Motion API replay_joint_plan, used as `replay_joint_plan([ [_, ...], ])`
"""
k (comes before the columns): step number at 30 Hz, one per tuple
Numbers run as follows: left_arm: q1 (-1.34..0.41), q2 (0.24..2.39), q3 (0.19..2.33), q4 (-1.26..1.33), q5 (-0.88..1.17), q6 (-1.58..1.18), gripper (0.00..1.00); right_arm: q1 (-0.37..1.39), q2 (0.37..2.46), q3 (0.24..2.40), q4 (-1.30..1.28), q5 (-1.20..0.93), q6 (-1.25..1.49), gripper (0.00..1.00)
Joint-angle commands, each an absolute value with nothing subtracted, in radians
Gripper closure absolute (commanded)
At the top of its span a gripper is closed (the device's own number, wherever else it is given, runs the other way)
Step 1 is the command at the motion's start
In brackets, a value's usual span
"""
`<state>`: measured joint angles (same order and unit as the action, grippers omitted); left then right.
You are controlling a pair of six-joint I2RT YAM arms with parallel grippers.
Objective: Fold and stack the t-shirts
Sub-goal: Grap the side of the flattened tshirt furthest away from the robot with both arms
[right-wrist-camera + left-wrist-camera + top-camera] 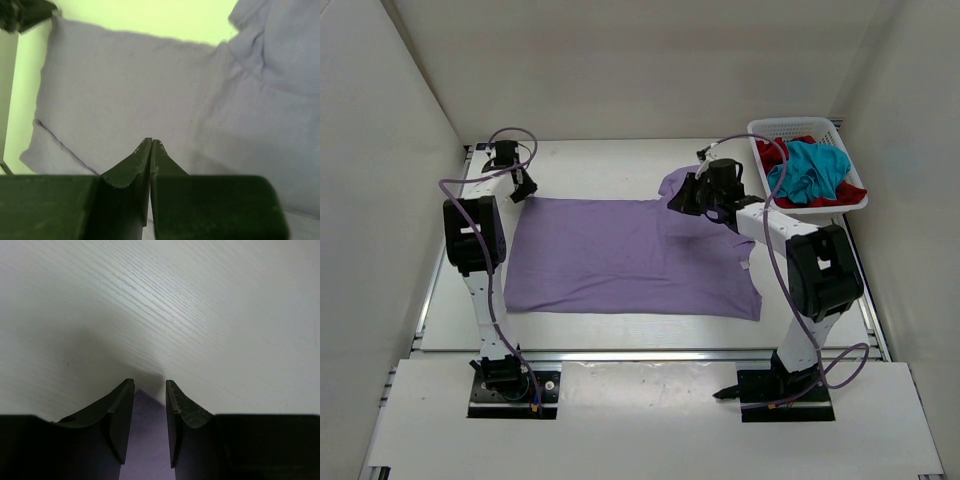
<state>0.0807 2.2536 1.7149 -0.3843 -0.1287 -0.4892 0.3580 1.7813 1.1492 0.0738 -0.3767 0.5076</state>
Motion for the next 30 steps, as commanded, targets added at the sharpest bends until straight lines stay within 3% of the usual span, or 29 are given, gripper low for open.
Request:
replay_joint_plan([
  [1,0.083,2.236,1.746,-0.423,-0.133,-0.472,0.57,0.328,1.801,1.229,0.077,-0.354,0.506,0.98],
  [6,0.095,2.237,1.747,-0.428,-0.111,-0.471,0.65,0.262,1.899,1.359,0.032,-0.295,0.457,0.85],
  [9,0.092,2.246,1.764,-0.439,-0.112,-0.460,0.76,0.253,2.032,1.560,-0.153,-0.082,0.318,0.76],
  [14,0.089,2.217,1.707,-0.391,-0.103,-0.466,0.98,0.206,2.302,1.993,-0.354,-0.061,0.282,0.74],
  [18,0.098,2.192,1.651,-0.345,-0.086,-0.480,1.00,0.181,2.521,2.296,-0.520,0.000,0.246,0.68],
  [20,0.092,2.189,1.652,-0.331,-0.074,-0.486,1.00,0.180,2.636,2.563,-0.619,0.041,0.227,0.64],
  [26,0.080,2.201,1.658,-0.336,-0.067,-0.485,1.00,0.147,2.641,2.502,-0.580,0.015,0.246,0.52],
  [30,0.078,2.198,1.664,-0.336,-0.068,-0.491,1.00,0.141,2.665,2.500,-0.566,-0.095,0.271,0.51],
])
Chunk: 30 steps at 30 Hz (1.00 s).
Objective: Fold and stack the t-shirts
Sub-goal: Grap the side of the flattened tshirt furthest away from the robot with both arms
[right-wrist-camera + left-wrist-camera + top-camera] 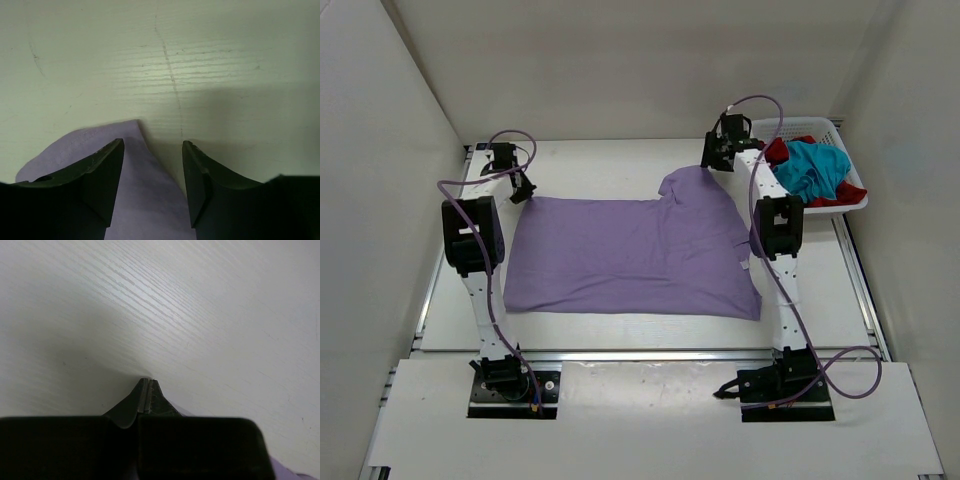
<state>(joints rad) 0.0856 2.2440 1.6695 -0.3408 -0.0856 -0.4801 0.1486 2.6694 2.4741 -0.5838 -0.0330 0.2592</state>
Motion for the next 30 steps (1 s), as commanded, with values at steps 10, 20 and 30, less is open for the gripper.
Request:
replay_joint_plan([
  [10,0.090,2.165,1.625,-0.308,-0.048,-0.489,1.00,0.124,2.707,2.522,-0.471,-0.241,0.356,0.64],
  [20,0.089,2.148,1.602,-0.299,-0.046,-0.488,1.00,0.126,2.637,2.617,-0.477,-0.305,0.332,1.00],
  [30,0.104,2.122,1.552,-0.268,-0.017,-0.499,1.00,0.135,2.548,2.603,-0.773,-0.261,0.284,0.99],
])
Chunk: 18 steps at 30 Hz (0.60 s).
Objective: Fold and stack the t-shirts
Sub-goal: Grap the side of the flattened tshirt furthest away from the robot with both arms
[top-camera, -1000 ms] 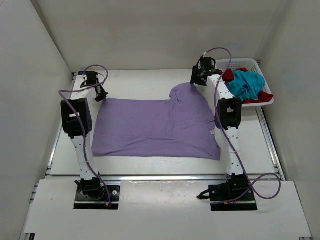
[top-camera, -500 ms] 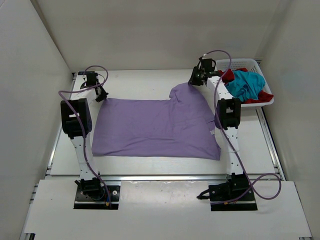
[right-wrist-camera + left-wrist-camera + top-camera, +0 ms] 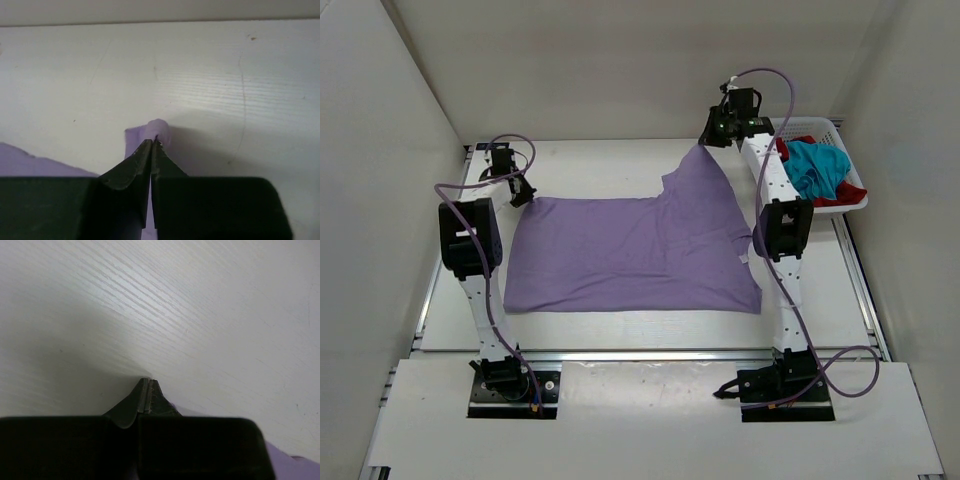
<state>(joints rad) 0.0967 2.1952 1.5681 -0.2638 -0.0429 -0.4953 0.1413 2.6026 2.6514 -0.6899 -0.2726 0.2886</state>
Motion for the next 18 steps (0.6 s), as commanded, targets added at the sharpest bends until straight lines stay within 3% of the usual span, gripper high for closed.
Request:
replay_joint_plan([
  [1,0.101,2.132,1.562,-0.271,-0.018,-0.494,1.00,0.130,2.571,2.585,-0.796,-0.256,0.297,0.97],
  [4,0.091,2.138,1.569,-0.272,-0.021,-0.486,1.00,0.110,2.651,2.676,-0.885,-0.190,0.291,0.92],
  [6,0.097,2.154,1.578,-0.273,-0.020,-0.491,1.00,0.100,2.710,2.770,-0.923,-0.189,0.299,0.78],
  [11,0.103,2.168,1.606,-0.284,-0.020,-0.491,1.00,0.075,2.659,2.726,-0.844,-0.216,0.299,0.48],
  [13,0.104,2.168,1.614,-0.287,-0.018,-0.491,1.00,0.071,2.640,2.709,-0.812,-0.224,0.298,0.43],
  [18,0.103,2.194,1.644,-0.302,-0.025,-0.483,1.00,0.061,2.638,2.603,-0.668,-0.239,0.319,0.43],
])
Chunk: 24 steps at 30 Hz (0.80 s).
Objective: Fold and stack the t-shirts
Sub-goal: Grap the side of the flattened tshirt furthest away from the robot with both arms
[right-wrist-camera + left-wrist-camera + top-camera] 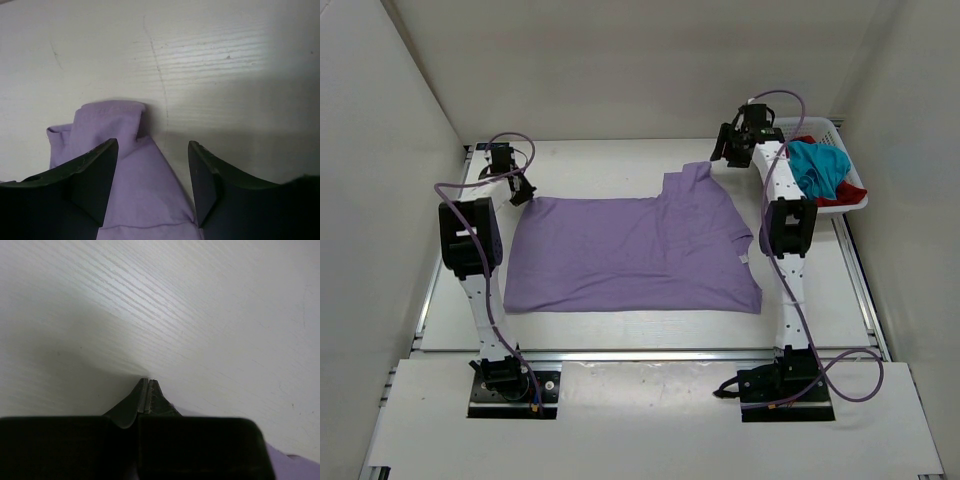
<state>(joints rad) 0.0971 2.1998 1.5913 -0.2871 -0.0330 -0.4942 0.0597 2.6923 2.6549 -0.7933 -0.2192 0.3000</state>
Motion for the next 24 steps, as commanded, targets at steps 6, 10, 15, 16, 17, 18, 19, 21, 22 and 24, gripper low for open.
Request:
replay_joint_plan([
  [6,0.087,2.210,1.684,-0.324,-0.040,-0.479,1.00,0.043,2.756,2.693,-0.620,-0.402,0.411,0.44],
  [10,0.092,2.220,1.706,-0.337,-0.044,-0.480,1.00,0.044,2.793,2.694,-0.574,-0.482,0.491,0.50],
  [15,0.100,2.226,1.701,-0.336,-0.040,-0.482,1.00,0.034,2.842,2.773,-0.572,-0.483,0.548,0.65],
  [16,0.097,2.223,1.695,-0.330,-0.038,-0.482,1.00,0.034,2.849,2.780,-0.580,-0.474,0.554,0.68],
  [17,0.097,2.217,1.697,-0.334,-0.035,-0.480,1.00,0.037,2.856,2.793,-0.581,-0.468,0.552,0.70],
  [18,0.098,2.220,1.695,-0.325,-0.029,-0.480,1.00,0.040,2.856,2.804,-0.590,-0.450,0.542,0.71],
  [19,0.097,2.220,1.689,-0.325,-0.032,-0.480,1.00,0.041,2.858,2.813,-0.594,-0.440,0.537,0.69],
  [21,0.101,2.220,1.697,-0.330,-0.037,-0.476,1.00,0.057,2.858,2.810,-0.598,-0.425,0.523,0.63],
  [22,0.101,2.221,1.701,-0.328,-0.038,-0.477,1.00,0.057,2.858,2.818,-0.588,-0.416,0.522,0.60],
  [24,0.092,2.221,1.695,-0.330,-0.035,-0.479,1.00,0.060,2.858,2.816,-0.578,-0.403,0.519,0.56],
])
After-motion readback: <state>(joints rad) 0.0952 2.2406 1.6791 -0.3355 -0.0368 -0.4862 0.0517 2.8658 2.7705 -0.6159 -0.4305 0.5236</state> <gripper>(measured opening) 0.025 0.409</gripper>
